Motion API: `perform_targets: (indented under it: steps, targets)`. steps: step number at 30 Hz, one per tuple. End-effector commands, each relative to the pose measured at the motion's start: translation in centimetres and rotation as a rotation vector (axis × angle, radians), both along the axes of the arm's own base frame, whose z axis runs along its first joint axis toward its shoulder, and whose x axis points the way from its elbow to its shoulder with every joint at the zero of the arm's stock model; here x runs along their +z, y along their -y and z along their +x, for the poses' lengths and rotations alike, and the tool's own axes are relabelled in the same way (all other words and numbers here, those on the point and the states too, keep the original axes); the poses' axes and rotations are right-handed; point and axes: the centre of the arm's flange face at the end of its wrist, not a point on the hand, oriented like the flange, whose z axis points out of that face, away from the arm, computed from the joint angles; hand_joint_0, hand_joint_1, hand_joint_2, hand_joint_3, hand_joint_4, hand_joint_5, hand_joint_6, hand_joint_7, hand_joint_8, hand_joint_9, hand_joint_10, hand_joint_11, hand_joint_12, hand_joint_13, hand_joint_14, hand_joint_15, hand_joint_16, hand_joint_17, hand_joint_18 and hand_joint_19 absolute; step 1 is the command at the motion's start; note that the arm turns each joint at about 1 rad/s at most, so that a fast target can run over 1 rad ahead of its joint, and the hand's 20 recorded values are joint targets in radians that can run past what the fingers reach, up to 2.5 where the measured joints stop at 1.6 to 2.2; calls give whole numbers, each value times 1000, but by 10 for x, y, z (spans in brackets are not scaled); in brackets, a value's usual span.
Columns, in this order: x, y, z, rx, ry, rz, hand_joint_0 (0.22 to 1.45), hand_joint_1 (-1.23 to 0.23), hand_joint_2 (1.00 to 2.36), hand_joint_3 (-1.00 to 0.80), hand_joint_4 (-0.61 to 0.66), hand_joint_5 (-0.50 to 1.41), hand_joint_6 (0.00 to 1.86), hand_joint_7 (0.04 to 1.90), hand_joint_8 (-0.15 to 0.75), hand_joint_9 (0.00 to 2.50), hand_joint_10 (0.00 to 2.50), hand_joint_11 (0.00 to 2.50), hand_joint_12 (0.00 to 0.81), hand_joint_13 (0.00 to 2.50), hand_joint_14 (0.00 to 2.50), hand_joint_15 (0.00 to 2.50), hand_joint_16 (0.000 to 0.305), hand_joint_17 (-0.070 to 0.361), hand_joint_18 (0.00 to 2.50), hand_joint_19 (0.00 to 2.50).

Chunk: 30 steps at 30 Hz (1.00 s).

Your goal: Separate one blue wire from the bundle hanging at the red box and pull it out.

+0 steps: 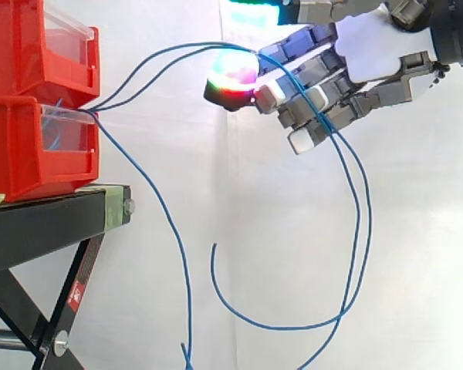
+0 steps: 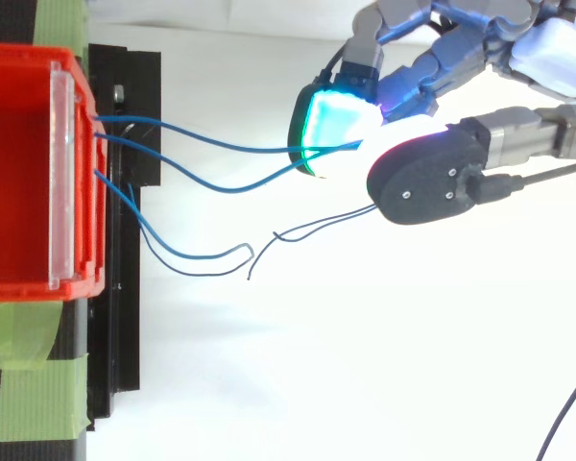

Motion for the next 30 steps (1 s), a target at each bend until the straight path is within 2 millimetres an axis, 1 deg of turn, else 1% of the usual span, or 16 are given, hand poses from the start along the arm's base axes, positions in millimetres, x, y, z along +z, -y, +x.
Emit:
perform_targets:
  steps: [1, 5, 12, 18, 26, 30]
  targets:
    - [0, 0, 0, 0, 0, 0, 581, -704, 1003, -457, 129, -186, 881, 895, 340, 946, 11, 1366, 412, 960, 472, 1497, 50, 112, 788, 753]
    - [0, 0, 0, 0, 0, 0, 615, -731, 1005, -425, 120, -184, 882, 892, 335, 947, 11, 1356, 406, 971, 433, 1514, 49, 110, 792, 745]
    - [0, 0, 0, 0, 0, 0, 636, -769, 1009, -395, 106, -186, 882, 917, 333, 942, 11, 1359, 411, 971, 418, 1526, 49, 111, 796, 735]
    - [1, 0, 0, 0, 1, -1, 652, -811, 1010, -369, 98, -192, 891, 899, 328, 916, 10, 1362, 414, 962, 389, 1536, 49, 110, 789, 727]
    - [1, 0, 0, 0, 1, 0, 663, -901, 1009, -392, 119, -207, 897, 886, 325, 846, 12, 1371, 420, 915, 344, 1582, 50, 113, 764, 701]
    - [1, 0, 0, 0, 1, 0, 642, -897, 1005, -431, 122, -213, 898, 886, 319, 836, 12, 1386, 420, 903, 346, 1568, 50, 112, 759, 701]
